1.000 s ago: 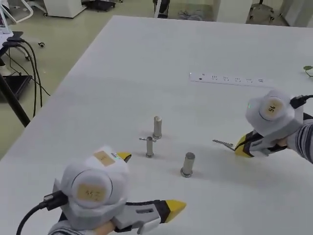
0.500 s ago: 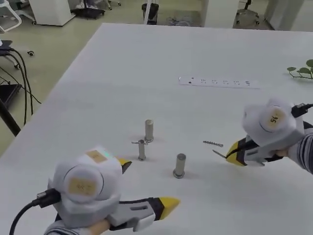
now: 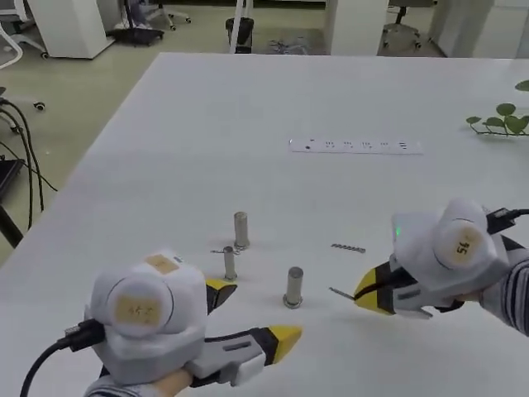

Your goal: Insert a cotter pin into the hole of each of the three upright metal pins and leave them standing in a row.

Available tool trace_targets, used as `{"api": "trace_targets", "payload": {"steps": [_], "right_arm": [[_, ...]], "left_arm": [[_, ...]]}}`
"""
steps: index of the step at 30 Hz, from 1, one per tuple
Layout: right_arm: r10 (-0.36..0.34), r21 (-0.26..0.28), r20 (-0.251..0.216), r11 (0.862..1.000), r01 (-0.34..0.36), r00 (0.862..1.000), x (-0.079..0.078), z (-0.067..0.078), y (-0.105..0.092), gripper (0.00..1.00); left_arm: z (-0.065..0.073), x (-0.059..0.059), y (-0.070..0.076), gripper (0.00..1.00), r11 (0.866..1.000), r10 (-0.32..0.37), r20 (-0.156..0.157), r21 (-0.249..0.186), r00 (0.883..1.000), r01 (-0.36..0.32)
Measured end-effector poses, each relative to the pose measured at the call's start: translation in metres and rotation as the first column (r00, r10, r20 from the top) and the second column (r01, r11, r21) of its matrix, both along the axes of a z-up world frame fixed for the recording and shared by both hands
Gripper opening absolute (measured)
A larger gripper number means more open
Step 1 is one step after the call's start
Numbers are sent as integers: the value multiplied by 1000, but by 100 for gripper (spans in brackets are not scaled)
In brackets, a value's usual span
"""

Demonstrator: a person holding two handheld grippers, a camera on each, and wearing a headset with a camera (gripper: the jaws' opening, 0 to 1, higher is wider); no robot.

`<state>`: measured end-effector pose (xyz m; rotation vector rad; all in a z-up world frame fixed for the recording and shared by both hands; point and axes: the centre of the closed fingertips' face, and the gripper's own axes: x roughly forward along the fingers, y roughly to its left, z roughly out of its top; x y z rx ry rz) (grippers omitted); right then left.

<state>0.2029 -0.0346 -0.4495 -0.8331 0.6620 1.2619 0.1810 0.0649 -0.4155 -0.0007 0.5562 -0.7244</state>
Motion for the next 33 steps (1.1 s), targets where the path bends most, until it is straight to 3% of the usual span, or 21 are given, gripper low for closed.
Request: {"api": "trace_targets", "payload": {"steps": [4, 9, 16, 20, 33], "right_arm": [[33, 24, 13, 999, -33, 999, -9, 4, 9, 0], [76, 44, 29, 996, -77, 997, -22, 8, 19, 0], [160, 54, 77, 985, -164, 984, -33, 15, 30, 0], [189, 63, 101, 979, -195, 977, -38, 20, 35, 0], [239, 73, 151, 965, -252, 959, -44, 29, 49, 0]], "left_arm": [[-1, -2, -4, 47, 1000, -9, -16, -9, 1000, 9], [0, -6, -13, 38, 995, -6, -78, -102, 997, -2], [0, -10, -18, 29, 988, -10, -126, -153, 992, -9], [2, -12, -22, 23, 976, -5, -163, -215, 987, -31], [5, -18, -30, 10, 949, -19, -207, -311, 978, -47]]}}
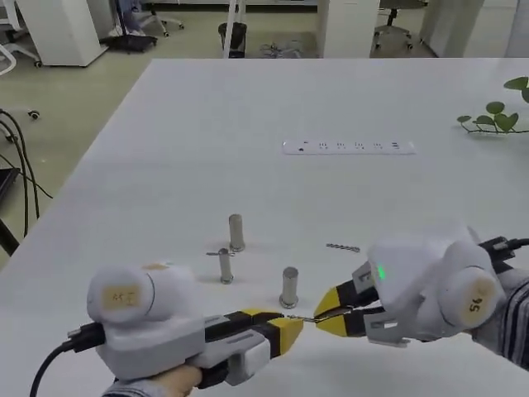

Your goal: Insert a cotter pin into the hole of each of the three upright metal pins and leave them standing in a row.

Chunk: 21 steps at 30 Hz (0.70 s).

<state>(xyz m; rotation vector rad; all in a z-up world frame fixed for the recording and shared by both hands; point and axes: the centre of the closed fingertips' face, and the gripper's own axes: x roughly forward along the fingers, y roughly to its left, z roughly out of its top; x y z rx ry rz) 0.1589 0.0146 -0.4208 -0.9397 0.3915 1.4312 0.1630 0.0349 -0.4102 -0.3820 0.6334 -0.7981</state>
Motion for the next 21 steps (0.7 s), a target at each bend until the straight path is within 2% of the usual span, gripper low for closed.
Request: {"api": "trace_targets", "payload": {"steps": [7, 15, 18, 19, 21], "right_arm": [[9, 13, 6, 1000, -9, 1000, -2, 3, 5, 0], [9, 11, 6, 1000, -9, 1000, -3, 1, 6, 0], [3, 12, 2, 1000, -3, 1000, -3, 1, 5, 0], [-2, 13, 1, 1000, 2, 1000, -3, 1, 5, 0], [-2, 11, -4, 1000, 2, 1000, -3, 1, 5, 0]], "left_arm": [[2, -1, -2, 2, 1000, -4, -7, -21, 1000, 3], [3, -3, -5, 0, 999, -19, -13, -36, 1000, 19], [3, -5, -7, 0, 999, -37, 16, -17, 999, 37], [3, -5, -7, 0, 998, -60, 50, 10, 997, 60], [3, -6, -9, 0, 997, -70, 64, 21, 995, 69]]}}
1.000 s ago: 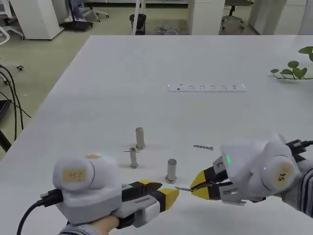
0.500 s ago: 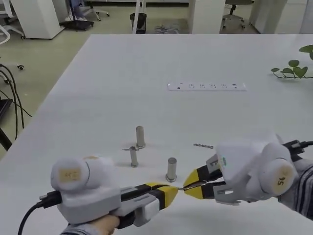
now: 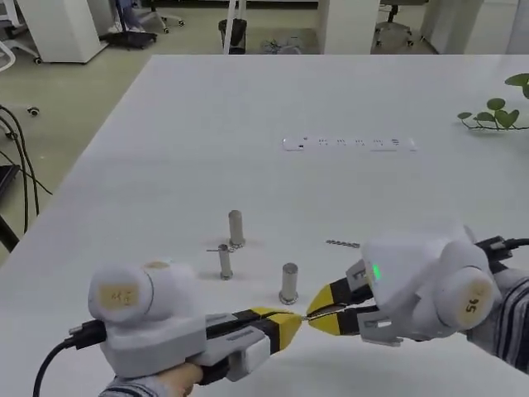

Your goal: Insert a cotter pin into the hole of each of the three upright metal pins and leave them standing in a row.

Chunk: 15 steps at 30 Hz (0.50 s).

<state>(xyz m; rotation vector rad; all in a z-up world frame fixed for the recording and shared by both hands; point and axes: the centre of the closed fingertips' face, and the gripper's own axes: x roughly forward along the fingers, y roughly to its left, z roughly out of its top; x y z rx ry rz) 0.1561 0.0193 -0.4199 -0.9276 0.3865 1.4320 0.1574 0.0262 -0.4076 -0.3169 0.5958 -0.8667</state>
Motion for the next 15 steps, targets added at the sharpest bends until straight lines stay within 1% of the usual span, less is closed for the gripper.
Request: {"api": "trace_targets", "payload": {"steps": [1, 2, 3, 4, 5, 6, 7, 9, 14, 15], "right_arm": [[-1, 1, -5, 1000, 1, 1000, 0, 0, 0, 0], [-7, 3, -14, 1000, 7, 1000, 0, -1, 0, 0], [-16, 3, -30, 1000, 16, 999, -1, -1, -1, 0], [-19, 3, -34, 1000, 19, 999, -1, -2, -1, 0], [-26, 4, -40, 1000, 27, 999, 0, -2, -2, 1], [-29, 4, -45, 1000, 29, 999, 0, -3, -2, 2], [-36, 5, -61, 999, 37, 997, -1, -3, -3, 3], [-39, 10, -77, 999, 40, 996, -2, -4, -4, 3], [-54, 27, -123, 998, 58, 991, -4, -5, -5, 2], [-55, 27, -128, 998, 58, 990, -5, -5, -6, 2]], "left_arm": [[0, -1, -1, 0, 1000, -7, 7, 8, 1000, 7], [0, -1, -1, 0, 1000, -18, 23, 19, 1000, 17], [0, -3, -2, 0, 999, -43, 38, 35, 998, 42], [0, -4, -3, 0, 997, -57, 47, 45, 997, 55], [0, -4, -3, 0, 995, -80, 71, 66, 994, 75], [0, -5, -3, 0, 993, -96, 88, 83, 991, 89], [2, -6, -4, 0, 988, -126, 108, 100, 986, 115], [5, -8, -5, 0, 984, -156, 140, 111, 978, 141], [10, -10, -6, 0, 973, -213, 183, 130, 960, 191], [11, -11, -5, 0, 972, -219, 187, 131, 958, 197]]}}
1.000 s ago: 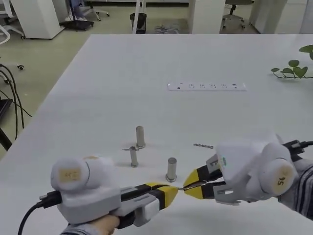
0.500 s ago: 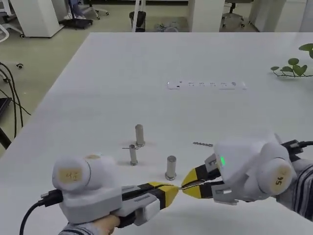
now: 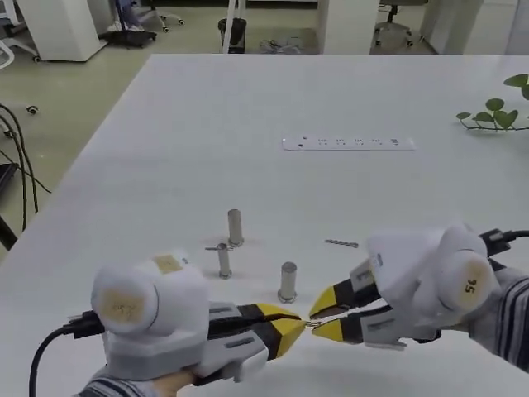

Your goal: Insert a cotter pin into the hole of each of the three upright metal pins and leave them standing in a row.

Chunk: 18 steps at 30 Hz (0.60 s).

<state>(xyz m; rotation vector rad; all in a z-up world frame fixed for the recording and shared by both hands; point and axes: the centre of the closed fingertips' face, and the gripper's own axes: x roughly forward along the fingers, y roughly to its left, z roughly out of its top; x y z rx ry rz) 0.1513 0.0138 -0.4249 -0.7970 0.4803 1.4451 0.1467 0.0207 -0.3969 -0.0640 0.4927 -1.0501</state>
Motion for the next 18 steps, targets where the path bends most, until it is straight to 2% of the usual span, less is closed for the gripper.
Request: {"api": "trace_targets", "payload": {"steps": [1, 6, 10, 11, 15, 16, 18], "right_arm": [[1, 1, -9, 1000, -1, 1000, -1, 0, 0, 2], [7, 9, -18, 1000, -7, 1000, -5, 1, 0, 0], [29, -1, -11, 1000, -29, 1000, -8, 1, 1, 0], [35, -4, -4, 999, -35, 999, -8, 1, 1, 0], [45, -12, 5, 999, -45, 999, -8, 2, 1, 0], [55, -17, 14, 998, -55, 998, -8, 1, 1, 0], [55, -26, 19, 998, -54, 998, -9, 1, 1, 0]], "left_arm": [[1, -1, 0, 0, 1000, -15, 12, 3, 1000, 15], [1, -3, 1, 0, 998, -61, 37, 24, 997, 60], [0, -5, 3, 0, 996, -80, 44, 39, 996, 78], [-1, -5, 4, 0, 995, -83, 56, 53, 995, 80], [-2, -4, 5, 0, 996, -68, 64, 65, 996, 64], [-3, -3, 5, 1, 995, -65, 79, 78, 995, 59], [-4, -2, 6, 2, 995, -53, 86, 86, 995, 46]]}}
